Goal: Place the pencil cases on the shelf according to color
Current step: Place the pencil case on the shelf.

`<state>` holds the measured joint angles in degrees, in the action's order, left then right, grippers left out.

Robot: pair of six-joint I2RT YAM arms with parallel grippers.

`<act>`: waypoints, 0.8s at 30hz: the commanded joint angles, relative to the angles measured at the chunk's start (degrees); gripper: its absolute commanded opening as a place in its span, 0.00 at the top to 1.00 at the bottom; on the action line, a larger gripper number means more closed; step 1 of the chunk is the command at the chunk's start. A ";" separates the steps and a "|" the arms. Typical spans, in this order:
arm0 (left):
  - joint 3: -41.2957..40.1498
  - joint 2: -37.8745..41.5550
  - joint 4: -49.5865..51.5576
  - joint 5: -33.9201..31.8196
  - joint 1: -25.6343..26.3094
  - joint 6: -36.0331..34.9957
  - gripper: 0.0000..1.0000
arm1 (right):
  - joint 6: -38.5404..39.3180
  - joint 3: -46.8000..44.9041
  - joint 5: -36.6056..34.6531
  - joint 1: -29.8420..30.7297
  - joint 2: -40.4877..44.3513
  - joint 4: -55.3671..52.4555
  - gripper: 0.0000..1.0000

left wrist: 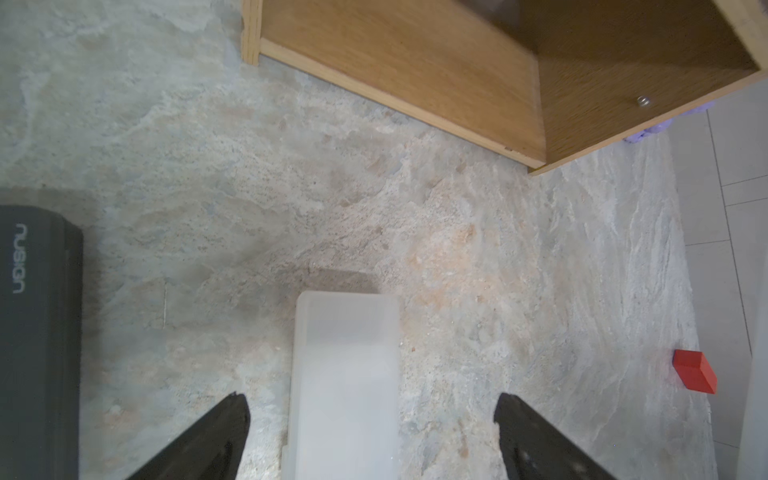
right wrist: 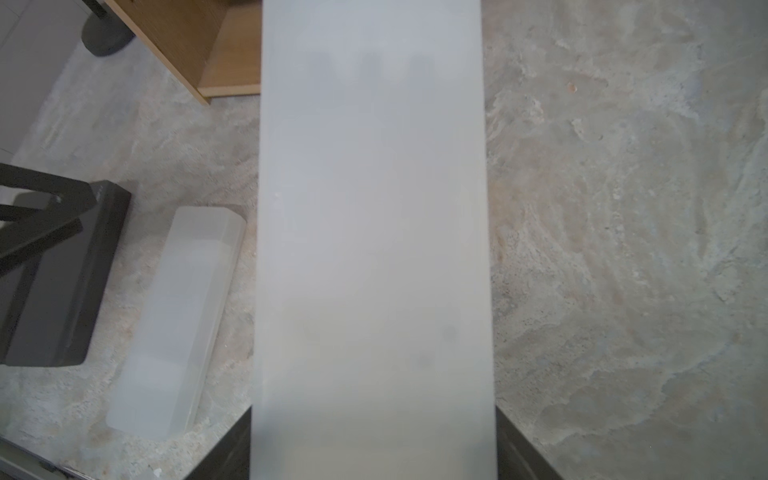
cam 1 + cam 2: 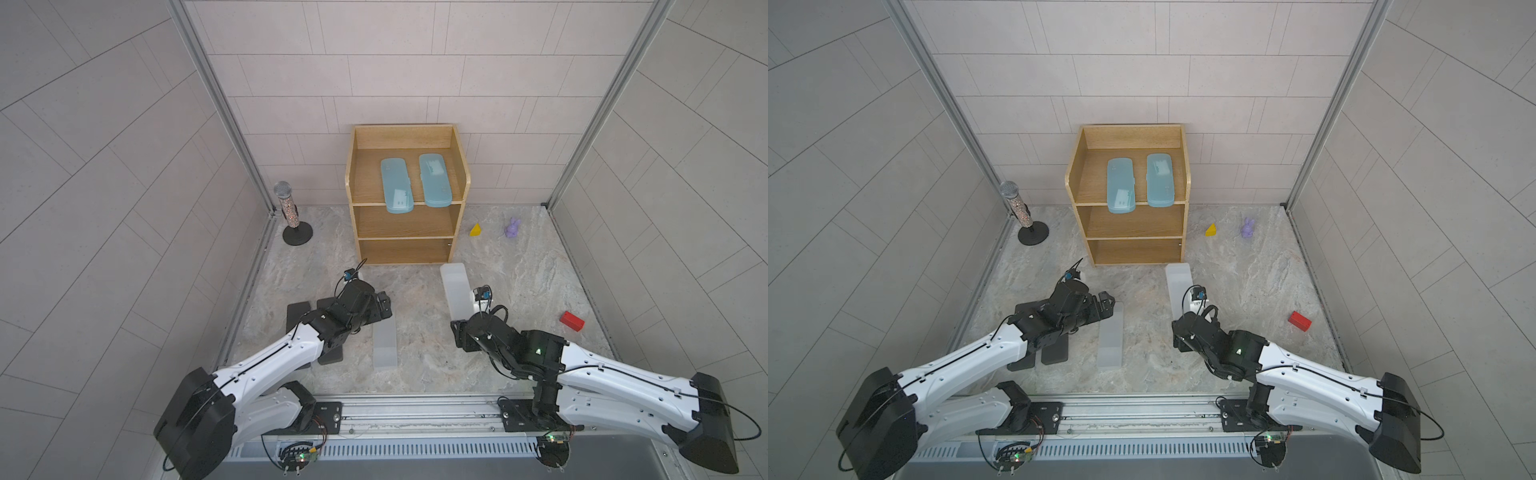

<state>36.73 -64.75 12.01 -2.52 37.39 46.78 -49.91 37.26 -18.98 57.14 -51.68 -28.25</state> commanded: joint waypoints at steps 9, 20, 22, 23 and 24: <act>6.09 -7.15 -1.20 3.27 -2.42 -4.66 0.00 | 6.40 6.67 6.38 -7.46 -6.90 8.25 0.54; 4.45 -7.11 -3.03 5.22 -4.33 -4.71 0.00 | 10.18 15.97 9.02 -11.89 -18.93 12.87 0.54; 4.17 -7.20 -3.54 5.94 -4.50 -4.73 0.00 | 10.90 17.71 8.47 -12.70 -20.56 12.87 0.54; 4.11 -7.15 -3.78 6.11 -4.51 -4.74 0.00 | 11.31 18.78 8.12 -13.15 -21.55 12.87 0.54; 4.02 -7.14 -4.00 6.22 -4.56 -4.66 0.00 | 11.64 19.70 8.00 -13.64 -22.30 12.87 0.54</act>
<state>41.19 -71.92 9.26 2.79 33.21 42.98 -40.47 54.26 -9.43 44.62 -73.08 -16.99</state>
